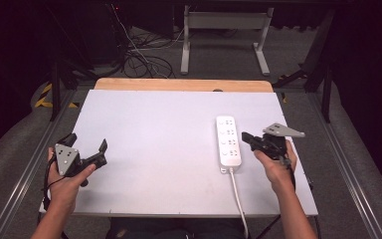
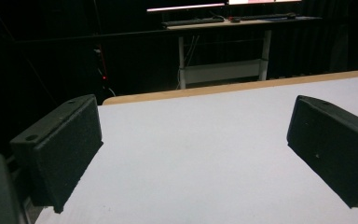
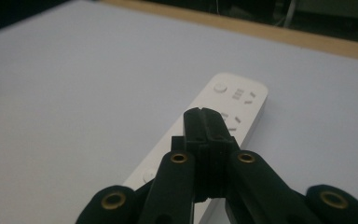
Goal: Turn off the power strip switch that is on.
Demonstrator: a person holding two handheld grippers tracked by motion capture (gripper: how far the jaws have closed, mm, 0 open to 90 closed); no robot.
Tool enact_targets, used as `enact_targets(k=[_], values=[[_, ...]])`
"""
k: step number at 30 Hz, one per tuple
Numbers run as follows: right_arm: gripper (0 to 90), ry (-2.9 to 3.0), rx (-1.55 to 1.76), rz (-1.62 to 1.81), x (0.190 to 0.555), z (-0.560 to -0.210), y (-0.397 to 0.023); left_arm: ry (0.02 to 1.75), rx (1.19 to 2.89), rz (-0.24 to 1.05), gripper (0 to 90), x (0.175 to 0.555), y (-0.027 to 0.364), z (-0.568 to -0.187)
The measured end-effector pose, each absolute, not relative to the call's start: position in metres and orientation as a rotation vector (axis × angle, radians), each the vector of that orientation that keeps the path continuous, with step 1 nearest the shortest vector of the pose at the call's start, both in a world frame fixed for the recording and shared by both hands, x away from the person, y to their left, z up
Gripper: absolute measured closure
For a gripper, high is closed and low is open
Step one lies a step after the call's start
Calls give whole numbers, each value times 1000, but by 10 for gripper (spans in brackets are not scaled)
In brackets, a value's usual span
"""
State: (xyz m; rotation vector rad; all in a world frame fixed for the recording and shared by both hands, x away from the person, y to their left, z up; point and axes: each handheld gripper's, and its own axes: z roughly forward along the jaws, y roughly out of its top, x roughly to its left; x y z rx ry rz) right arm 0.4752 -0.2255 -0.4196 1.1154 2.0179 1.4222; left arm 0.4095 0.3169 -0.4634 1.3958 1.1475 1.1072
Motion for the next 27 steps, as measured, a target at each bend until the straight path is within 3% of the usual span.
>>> enact_targets(k=[9, 21, 22, 23, 24, 25, 26, 27], values=[[900, 1870, 845, 1678, 458, -419, -249, 1130, 1412, 1105, 39, 411, 313, -463], [862, 1751, 861, 1675, 449, -433, -270, 1134, 1408, 1102, 39, 413, 313, -463], [792, 1735, 853, 1681, 449, -434, -272, 1134, 1411, 1104, 39, 413, 313, -463], [792, 1735, 853, 1681, 449, -434, -272, 1134, 1409, 1100, 39, 414, 313, -463], [705, 1730, 842, 1682, 450, -435, -272, 1133, 1409, 1102, 39, 414, 313, -463], [593, 1727, 847, 1690, 449, -436, -271, 1132, 1409, 1100, 39, 414, 313, -463], [335, 1738, 878, 1740, 451, -437, -271, 1131, 1407, 1098, 39, 414, 313, -463], [335, 1738, 878, 1740, 451, -437, -271, 1131, 1407, 1100, 39, 414, 313, -462]])
